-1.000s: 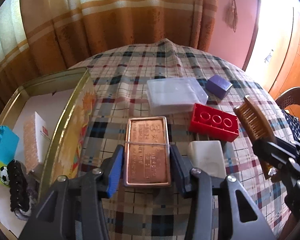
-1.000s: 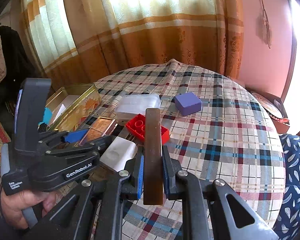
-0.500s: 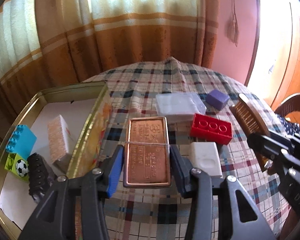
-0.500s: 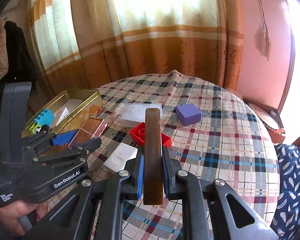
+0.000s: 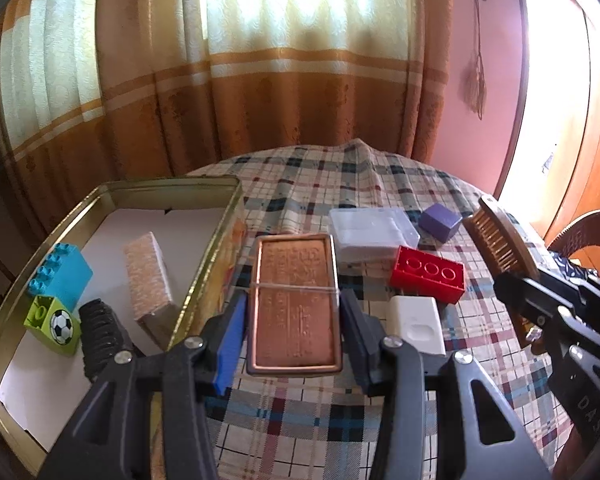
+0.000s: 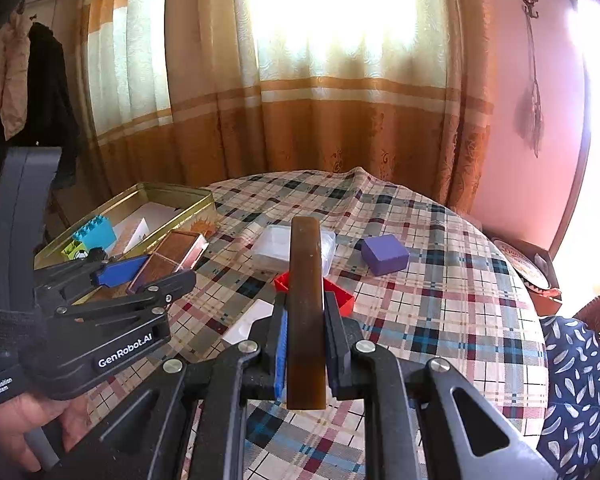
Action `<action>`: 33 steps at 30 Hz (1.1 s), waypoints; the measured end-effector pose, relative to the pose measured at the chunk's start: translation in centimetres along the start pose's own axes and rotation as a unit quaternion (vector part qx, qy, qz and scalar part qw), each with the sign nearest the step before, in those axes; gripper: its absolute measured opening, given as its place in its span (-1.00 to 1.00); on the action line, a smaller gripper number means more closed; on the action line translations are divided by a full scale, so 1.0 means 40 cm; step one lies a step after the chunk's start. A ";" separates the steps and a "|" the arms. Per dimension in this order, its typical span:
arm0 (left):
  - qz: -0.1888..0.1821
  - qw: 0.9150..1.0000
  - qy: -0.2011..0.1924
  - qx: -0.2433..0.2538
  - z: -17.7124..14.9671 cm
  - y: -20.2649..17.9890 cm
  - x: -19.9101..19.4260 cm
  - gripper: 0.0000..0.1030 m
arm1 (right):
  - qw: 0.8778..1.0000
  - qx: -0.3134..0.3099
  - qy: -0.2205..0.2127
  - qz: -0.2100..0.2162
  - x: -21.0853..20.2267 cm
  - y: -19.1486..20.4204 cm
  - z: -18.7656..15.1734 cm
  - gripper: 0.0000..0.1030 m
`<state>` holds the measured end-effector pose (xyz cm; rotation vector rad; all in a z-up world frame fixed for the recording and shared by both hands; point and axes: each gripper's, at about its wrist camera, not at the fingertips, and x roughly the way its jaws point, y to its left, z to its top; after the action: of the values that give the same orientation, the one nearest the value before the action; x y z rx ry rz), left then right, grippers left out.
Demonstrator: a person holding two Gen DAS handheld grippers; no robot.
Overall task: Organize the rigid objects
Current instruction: 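Lift the copper plate and wooden brush with both tools toward the tray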
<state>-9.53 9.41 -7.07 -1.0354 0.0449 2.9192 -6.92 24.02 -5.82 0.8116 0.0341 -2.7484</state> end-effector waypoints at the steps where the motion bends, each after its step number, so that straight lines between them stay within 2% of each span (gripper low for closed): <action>1: 0.002 1.000 -0.004 -0.001 -0.001 0.001 -0.004 -0.12 | 1.000 -0.001 -0.004 0.000 -0.004 0.001 0.000 -0.67; 18: 0.012 0.999 -0.043 0.004 -0.020 0.006 -0.057 -0.12 | 1.000 -0.001 -0.026 -0.003 -0.026 0.006 0.001 -0.67; 33: 0.013 0.999 -0.049 -0.003 -0.036 0.029 -0.080 -0.12 | 0.999 0.007 -0.032 0.010 -0.038 0.016 -0.002 -0.67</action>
<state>-6.18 8.07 -6.16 -0.8978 0.0466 2.9900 -5.50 23.79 -5.04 0.7229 -0.0066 -2.7561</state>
